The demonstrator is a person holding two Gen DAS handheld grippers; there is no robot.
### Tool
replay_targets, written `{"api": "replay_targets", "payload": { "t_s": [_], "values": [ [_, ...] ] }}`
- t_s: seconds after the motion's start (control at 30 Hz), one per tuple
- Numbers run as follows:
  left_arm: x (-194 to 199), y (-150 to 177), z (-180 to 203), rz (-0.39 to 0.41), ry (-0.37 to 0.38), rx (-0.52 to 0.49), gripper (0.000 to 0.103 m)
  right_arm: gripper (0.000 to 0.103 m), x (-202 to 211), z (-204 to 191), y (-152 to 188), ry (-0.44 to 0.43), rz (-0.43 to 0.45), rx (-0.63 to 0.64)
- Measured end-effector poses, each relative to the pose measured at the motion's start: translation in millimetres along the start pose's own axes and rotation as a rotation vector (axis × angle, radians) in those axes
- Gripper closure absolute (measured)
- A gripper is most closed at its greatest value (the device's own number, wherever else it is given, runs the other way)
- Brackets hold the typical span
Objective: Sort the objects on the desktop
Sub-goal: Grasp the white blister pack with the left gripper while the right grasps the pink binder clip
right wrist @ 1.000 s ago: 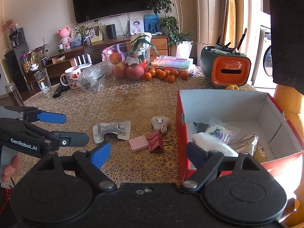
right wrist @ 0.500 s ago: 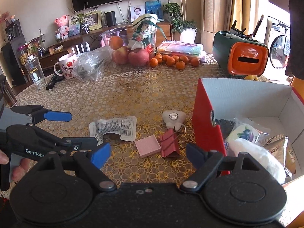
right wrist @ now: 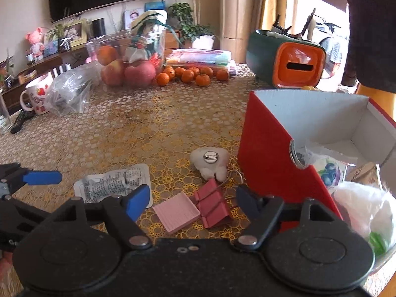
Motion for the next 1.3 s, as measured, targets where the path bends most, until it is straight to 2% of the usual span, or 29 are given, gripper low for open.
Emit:
{"api": "replay_targets", "payload": {
  "t_s": [0.13, 0.3, 0.47, 0.53, 0.63, 0.73, 0.93, 1.17, 1.3],
  "values": [
    [-10, -1, 1, -0.002, 0.021, -0.02, 0.001, 0.034, -15, 6, 2, 0.049, 0.001, -0.064],
    [-24, -5, 1, -0.005, 0.036, -0.035, 0.001, 0.052, -30, 20, 4, 0.066, -0.024, -0.177],
    [-34, -8, 0, -0.01, 0.047, -0.025, 0.002, 0.068, -34, 26, 6, 0.071, -0.032, -0.203],
    [-36, -10, -1, -0.009, 0.043, -0.016, 0.002, 0.069, -34, 27, 5, 0.06, -0.033, -0.206],
    [-38, -12, -4, -0.008, 0.033, 0.003, 0.009, 0.073, -33, 30, 4, 0.05, -0.029, -0.221],
    [-38, -14, -4, -0.004, 0.026, 0.013, 0.023, 0.076, -31, 31, 4, 0.041, -0.023, -0.223],
    [-34, -14, 2, 0.001, 0.002, 0.008, 0.032, 0.092, -24, 32, -2, 0.015, -0.009, -0.226],
    [-23, -11, 8, 0.007, -0.066, 0.02, 0.036, 0.092, -12, 31, -5, -0.015, 0.022, -0.214],
    [-14, -12, 10, 0.013, -0.071, 0.057, 0.036, 0.093, -2, 29, -11, -0.034, 0.034, -0.214]
  ]
}}
Point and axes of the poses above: each gripper's, at about its wrist camera, not at the fingertips, and x roughly against the way its jaws point, z to its right, y to its underside, the point moved 2 cm from there along -x, roughly the way its jaws point, and after that the axes turned 12 degrees about -x, right-handed, at the moved point
